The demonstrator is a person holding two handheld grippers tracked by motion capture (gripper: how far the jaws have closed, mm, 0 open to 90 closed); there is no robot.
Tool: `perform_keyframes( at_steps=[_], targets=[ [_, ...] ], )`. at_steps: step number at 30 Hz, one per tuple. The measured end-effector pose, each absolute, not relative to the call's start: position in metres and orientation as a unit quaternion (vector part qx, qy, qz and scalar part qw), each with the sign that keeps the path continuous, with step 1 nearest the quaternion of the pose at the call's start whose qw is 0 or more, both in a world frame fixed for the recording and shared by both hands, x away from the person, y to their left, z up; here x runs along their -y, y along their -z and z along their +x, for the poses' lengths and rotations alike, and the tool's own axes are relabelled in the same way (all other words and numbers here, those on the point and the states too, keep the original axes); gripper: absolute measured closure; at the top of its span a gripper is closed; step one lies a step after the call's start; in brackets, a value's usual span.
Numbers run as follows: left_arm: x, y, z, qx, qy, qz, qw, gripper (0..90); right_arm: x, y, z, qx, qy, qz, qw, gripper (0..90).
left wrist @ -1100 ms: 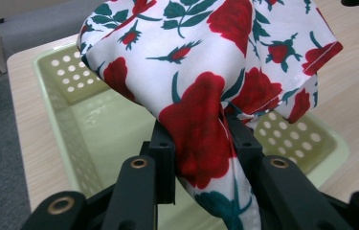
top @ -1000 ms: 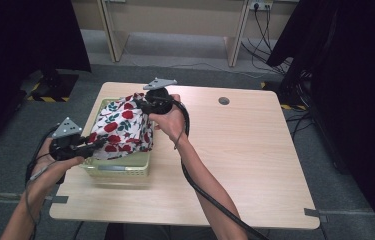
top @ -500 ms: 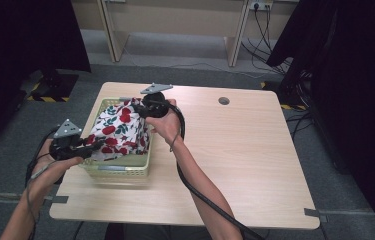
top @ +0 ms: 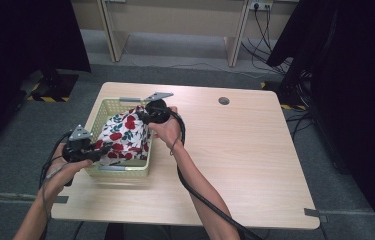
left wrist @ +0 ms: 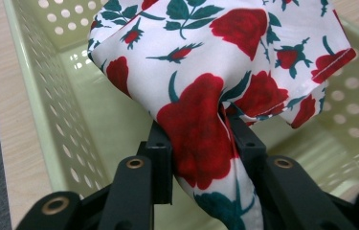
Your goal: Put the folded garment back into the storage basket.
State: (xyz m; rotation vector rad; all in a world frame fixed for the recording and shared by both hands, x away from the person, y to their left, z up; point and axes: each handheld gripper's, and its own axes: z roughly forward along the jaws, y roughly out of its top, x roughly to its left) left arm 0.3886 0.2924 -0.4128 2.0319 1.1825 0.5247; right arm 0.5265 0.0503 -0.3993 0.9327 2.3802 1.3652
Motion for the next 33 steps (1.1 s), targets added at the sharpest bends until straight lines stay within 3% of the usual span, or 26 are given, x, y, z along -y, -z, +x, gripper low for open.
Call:
perform_keyframes(
  at_steps=[1, 2, 5, 8, 10, 33],
  targets=[
    [-0.292, 0.415, 0.390, -0.460, -0.201, 0.787, 0.357, 62.5, -0.051, 0.402, 0.528, -0.818, -0.463, 0.320, 0.117, 68.3],
    [-0.292, 0.416, 0.391, -0.464, -0.195, 0.787, 0.356, 55.5, -0.051, 0.404, 0.529, -0.820, -0.457, 0.325, 0.115, 59.0],
    [-0.291, 0.417, 0.393, -0.478, -0.176, 0.784, 0.355, 34.0, -0.053, 0.408, 0.530, -0.826, -0.438, 0.333, 0.120, 42.7],
    [-0.288, 0.415, 0.392, -0.483, -0.178, 0.779, 0.359, 22.6, -0.050, 0.406, 0.530, -0.823, -0.438, 0.343, 0.116, 34.4],
    [-0.286, 0.412, 0.392, -0.482, -0.185, 0.777, 0.361, 20.8, -0.049, 0.405, 0.530, -0.821, -0.436, 0.349, 0.119, 29.7],
    [-0.245, 0.397, 0.380, -0.460, -0.168, 0.768, 0.413, 12.6, -0.014, 0.391, 0.501, -0.822, -0.445, 0.336, 0.113, 18.7]
  ],
)
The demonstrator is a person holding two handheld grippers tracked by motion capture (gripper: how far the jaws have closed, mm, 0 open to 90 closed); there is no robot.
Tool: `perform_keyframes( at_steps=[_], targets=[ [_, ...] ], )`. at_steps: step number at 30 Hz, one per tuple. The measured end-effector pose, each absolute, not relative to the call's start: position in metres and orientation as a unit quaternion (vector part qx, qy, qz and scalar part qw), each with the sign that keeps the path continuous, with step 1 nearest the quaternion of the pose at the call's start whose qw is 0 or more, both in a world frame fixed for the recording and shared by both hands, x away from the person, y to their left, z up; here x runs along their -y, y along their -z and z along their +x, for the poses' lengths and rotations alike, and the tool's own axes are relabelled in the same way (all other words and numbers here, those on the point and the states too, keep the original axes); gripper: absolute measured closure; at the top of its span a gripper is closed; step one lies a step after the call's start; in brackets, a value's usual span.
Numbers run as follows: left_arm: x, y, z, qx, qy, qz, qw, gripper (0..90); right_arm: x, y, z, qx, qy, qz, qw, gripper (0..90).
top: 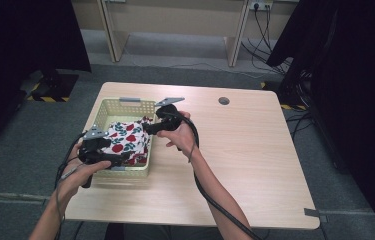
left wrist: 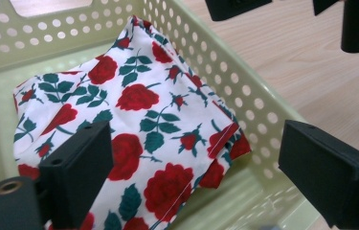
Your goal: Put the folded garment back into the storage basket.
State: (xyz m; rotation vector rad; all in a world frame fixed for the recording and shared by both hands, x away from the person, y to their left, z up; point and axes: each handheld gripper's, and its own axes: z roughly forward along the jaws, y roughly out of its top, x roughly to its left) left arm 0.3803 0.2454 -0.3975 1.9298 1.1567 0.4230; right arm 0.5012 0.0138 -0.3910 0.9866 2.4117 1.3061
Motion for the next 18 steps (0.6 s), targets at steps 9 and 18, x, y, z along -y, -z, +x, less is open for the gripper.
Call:
perform_keyframes(
  at_steps=[9, 18],
  targets=[
    [-0.229, 0.393, 0.370, -0.458, -0.170, 0.756, 0.437, 7.1, 0.019, 0.394, 0.483, -0.823, -0.443, 0.331, 0.128, 17.2],
    [-0.199, 0.396, 0.365, -0.439, -0.158, 0.767, 0.440, 3.2, 0.062, 0.408, 0.461, -0.826, -0.429, 0.338, 0.139, 14.2]
  ],
)
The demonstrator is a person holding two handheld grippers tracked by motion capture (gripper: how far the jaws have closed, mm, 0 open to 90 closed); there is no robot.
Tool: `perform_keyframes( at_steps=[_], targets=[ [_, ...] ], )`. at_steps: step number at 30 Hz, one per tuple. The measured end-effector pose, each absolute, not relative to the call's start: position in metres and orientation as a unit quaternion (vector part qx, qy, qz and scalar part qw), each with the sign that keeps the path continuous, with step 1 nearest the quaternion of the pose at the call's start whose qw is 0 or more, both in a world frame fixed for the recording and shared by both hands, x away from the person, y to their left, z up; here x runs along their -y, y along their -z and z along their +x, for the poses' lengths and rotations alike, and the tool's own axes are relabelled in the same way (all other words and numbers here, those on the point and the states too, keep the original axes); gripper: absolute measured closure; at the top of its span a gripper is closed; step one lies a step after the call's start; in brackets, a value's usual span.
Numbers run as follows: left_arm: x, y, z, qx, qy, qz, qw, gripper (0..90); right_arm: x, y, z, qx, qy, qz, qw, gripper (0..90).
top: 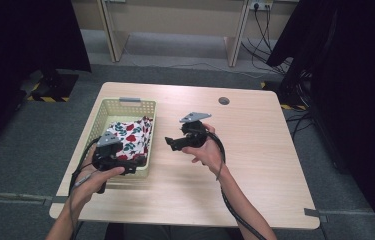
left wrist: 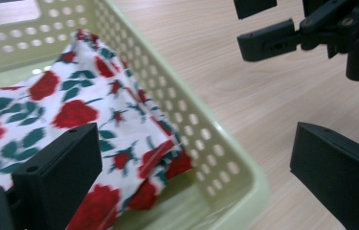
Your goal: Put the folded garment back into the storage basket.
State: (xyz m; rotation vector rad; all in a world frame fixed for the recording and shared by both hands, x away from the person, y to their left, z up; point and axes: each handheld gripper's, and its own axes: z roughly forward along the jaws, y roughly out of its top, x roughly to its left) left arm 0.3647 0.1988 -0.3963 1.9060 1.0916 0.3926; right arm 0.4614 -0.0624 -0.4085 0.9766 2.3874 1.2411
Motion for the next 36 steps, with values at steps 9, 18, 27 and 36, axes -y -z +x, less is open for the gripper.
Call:
perform_keyframes(
  at_steps=[9, 18, 27, 36],
  targets=[
    [-0.160, 0.398, 0.362, -0.407, -0.143, 0.787, 0.441, 3.2, 0.103, 0.419, 0.442, -0.819, -0.432, 0.351, 0.138, 14.0],
    [-0.133, 0.404, 0.354, -0.388, -0.133, 0.797, 0.442, 3.2, 0.142, 0.424, 0.429, -0.809, -0.436, 0.366, 0.148, 14.0],
    [-0.108, 0.415, 0.341, -0.366, -0.133, 0.812, 0.434, 3.3, 0.169, 0.428, 0.410, -0.800, -0.443, 0.374, 0.152, 14.0],
    [-0.096, 0.432, 0.332, -0.356, -0.133, 0.819, 0.430, 3.5, 0.197, 0.439, 0.391, -0.796, -0.432, 0.396, 0.151, 13.9]
  ],
)
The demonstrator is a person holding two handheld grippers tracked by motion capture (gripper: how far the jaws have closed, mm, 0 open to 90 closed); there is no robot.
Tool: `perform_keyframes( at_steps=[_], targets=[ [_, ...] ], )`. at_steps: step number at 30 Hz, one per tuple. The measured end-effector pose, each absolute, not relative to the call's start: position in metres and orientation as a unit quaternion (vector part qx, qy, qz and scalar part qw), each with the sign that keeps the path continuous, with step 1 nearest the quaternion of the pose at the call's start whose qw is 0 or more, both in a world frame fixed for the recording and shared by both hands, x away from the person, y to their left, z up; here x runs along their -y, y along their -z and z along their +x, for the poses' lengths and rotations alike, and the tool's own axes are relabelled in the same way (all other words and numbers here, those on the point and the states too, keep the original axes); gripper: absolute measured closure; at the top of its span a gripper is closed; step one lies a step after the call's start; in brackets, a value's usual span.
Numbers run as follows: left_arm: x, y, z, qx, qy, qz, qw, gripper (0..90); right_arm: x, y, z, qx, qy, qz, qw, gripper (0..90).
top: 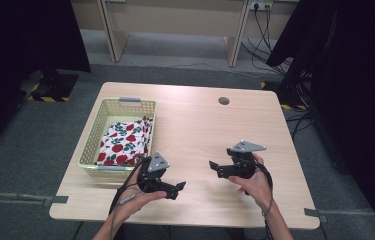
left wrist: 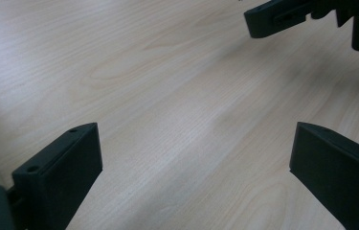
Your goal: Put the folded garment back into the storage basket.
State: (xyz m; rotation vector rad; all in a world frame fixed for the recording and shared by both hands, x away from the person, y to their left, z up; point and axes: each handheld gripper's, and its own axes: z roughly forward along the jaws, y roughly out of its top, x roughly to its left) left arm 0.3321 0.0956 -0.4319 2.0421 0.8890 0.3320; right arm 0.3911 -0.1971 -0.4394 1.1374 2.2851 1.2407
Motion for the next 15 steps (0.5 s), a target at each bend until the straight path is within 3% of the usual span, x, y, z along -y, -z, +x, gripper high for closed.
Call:
perform_keyframes(
  at_steps=[15],
  targets=[
    [-0.089, 0.457, 0.320, -0.340, -0.111, 0.831, 0.425, 3.8, 0.219, 0.464, 0.360, -0.805, -0.415, 0.398, 0.143, 12.0]
  ],
)
